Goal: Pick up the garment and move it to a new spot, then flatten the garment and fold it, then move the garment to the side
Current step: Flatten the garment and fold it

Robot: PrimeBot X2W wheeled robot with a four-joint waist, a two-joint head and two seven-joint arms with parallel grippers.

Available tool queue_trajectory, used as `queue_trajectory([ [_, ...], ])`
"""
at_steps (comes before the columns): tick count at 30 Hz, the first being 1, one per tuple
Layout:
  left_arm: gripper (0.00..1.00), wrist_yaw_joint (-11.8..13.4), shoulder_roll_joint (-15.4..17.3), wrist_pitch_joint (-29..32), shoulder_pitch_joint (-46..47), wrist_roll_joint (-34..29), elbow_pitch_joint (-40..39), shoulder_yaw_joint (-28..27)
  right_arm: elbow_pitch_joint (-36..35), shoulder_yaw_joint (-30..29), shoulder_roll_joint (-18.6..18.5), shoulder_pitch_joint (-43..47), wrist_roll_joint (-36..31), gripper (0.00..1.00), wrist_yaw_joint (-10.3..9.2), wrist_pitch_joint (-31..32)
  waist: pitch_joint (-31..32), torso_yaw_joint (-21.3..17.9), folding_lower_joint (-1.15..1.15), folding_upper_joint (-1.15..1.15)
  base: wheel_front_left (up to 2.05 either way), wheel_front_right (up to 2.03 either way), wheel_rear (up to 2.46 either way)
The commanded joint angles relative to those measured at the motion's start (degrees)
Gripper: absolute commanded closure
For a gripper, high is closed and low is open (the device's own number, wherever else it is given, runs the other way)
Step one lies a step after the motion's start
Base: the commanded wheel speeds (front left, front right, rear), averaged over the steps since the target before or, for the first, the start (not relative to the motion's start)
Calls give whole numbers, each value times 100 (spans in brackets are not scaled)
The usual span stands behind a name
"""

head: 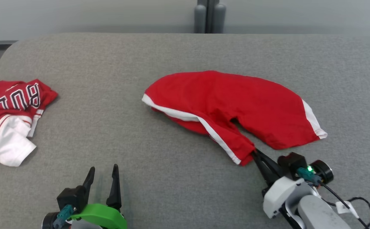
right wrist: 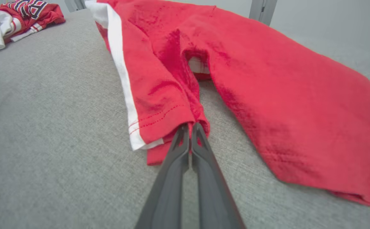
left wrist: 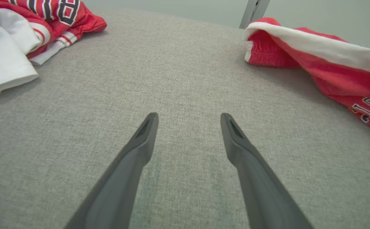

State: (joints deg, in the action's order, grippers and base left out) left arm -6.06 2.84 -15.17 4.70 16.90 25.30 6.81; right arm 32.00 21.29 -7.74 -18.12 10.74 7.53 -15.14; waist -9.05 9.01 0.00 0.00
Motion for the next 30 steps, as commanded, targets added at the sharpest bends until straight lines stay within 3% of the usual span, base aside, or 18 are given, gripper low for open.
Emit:
queue_trajectory([
  [1,0,2,15,3,-80,-60,-21,-39,-142,-139,-98,199,-64,100,-8,-1,207,-387,0,0,0,0,0],
  [8,0,-13,15,3,-72,-97,-54,6,-815,-871,-535,660,-231,100,-8,-1,278,-868,0,0,0,0,0],
  [14,0,-21,16,2,-28,-47,-53,126,-873,-1287,-1007,730,-415,100,-8,-1,285,-1074,0,0,0,0,0],
  [15,0,-18,16,2,-24,-42,-55,141,-833,-1357,-1066,745,-467,92,-8,-1,285,-1099,0,0,0,0,0],
  [16,0,-15,16,3,-22,-38,-55,161,-798,-1502,-1107,744,-515,56,-8,-1,286,-1129,0,0,0,0,0],
  [17,0,-13,16,2,-23,-33,-56,173,-764,-1618,-1112,754,-552,0,-8,-1,287,-1154,0,0,0,0,0],
  [23,0,-25,16,3,16,-87,-47,228,-921,-2609,-731,761,-999,0,-8,-1,272,-1281,0,0,0,0,0],
  [26,0,-22,15,3,38,-138,-82,241,-1248,-3084,-333,718,-1272,0,-8,-1,270,-1315,0,0,0,0,0],
  [30,0,17,17,2,75,-313,-213,189,-1634,-3185,87,706,-1345,0,-8,-1,282,-1318,0,0,0,0,0],
])
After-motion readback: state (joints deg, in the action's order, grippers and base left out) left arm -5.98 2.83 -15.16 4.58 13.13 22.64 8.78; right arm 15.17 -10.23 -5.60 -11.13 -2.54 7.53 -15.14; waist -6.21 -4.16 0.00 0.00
